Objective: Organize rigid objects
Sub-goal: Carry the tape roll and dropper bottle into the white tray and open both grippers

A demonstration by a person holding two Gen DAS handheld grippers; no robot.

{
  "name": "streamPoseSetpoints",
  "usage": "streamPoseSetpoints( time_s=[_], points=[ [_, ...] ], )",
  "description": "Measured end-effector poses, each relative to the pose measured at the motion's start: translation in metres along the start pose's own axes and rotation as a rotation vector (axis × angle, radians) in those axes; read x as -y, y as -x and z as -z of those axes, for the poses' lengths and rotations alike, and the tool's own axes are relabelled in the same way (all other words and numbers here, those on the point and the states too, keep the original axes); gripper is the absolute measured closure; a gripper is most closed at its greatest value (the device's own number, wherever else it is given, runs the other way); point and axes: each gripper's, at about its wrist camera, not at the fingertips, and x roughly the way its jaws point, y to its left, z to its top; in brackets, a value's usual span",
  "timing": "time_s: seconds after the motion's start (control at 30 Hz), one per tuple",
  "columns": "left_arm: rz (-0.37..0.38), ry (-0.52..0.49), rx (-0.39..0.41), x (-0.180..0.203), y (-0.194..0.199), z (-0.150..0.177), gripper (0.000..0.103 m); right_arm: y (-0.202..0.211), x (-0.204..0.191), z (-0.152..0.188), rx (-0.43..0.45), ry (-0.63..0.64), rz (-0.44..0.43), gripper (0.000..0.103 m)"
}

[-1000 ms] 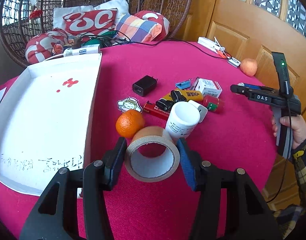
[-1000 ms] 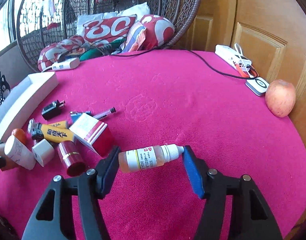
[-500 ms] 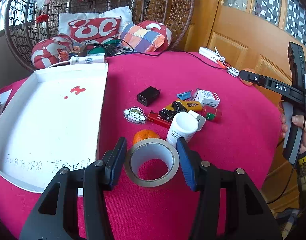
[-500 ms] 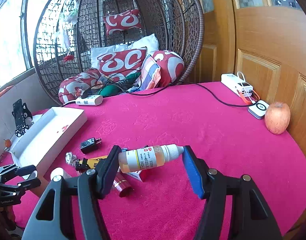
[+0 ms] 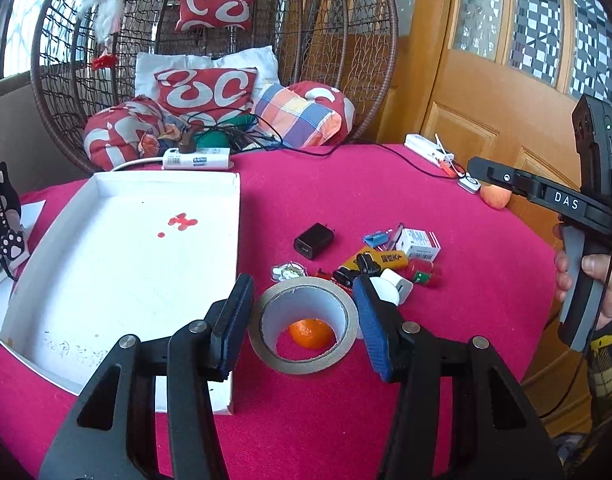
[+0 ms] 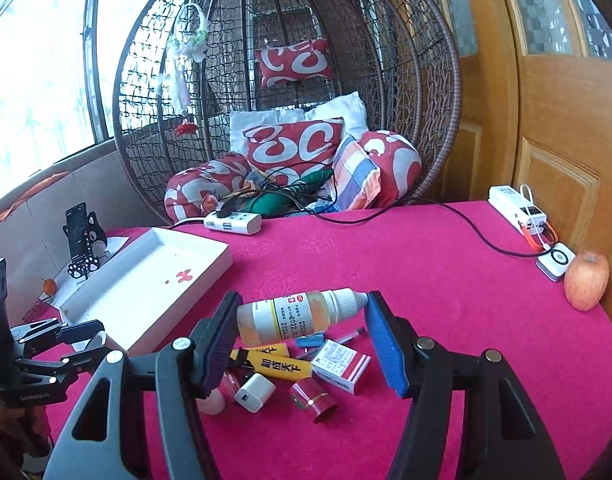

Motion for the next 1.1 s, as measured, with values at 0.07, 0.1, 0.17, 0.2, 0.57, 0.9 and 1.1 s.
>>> streamPoseSetpoints(
  time_s=[0.07, 0.1, 0.17, 0.2, 0.57, 0.9, 1.1],
  points=[
    [-0.012, 0.007, 0.020, -0.007, 0.006, -0.004, 0.052, -0.002, -0.009, -0.004, 0.001, 0.014, -0.024, 0.040],
    [-0.019, 0.011, 0.029, -0.011, 0.010, -0.005, 0.052, -0.004, -0.014, -0.006, 0.002, 0.021, -0.033, 0.040],
    [-0.033, 0.021, 0.048, -0.019, 0.016, -0.009, 0.052, -0.006, -0.024, -0.011, 0.002, 0.035, -0.054, 0.040],
    [-0.040, 0.025, 0.055, -0.023, 0.018, -0.011, 0.052, -0.008, -0.029, -0.014, 0.002, 0.041, -0.067, 0.040],
    [-0.146, 0.102, 0.106, -0.083, 0.031, -0.021, 0.052, -0.035, -0.104, -0.034, -0.029, 0.140, -0.210, 0.040],
    [-0.265, 0.198, 0.078, -0.149, -0.001, -0.039, 0.052, -0.102, -0.164, -0.037, -0.154, 0.120, -0.320, 0.040],
    [-0.290, 0.240, 0.048, -0.169, -0.016, -0.032, 0.052, -0.148, -0.190, -0.020, -0.241, 0.121, -0.317, 0.040]
  ],
)
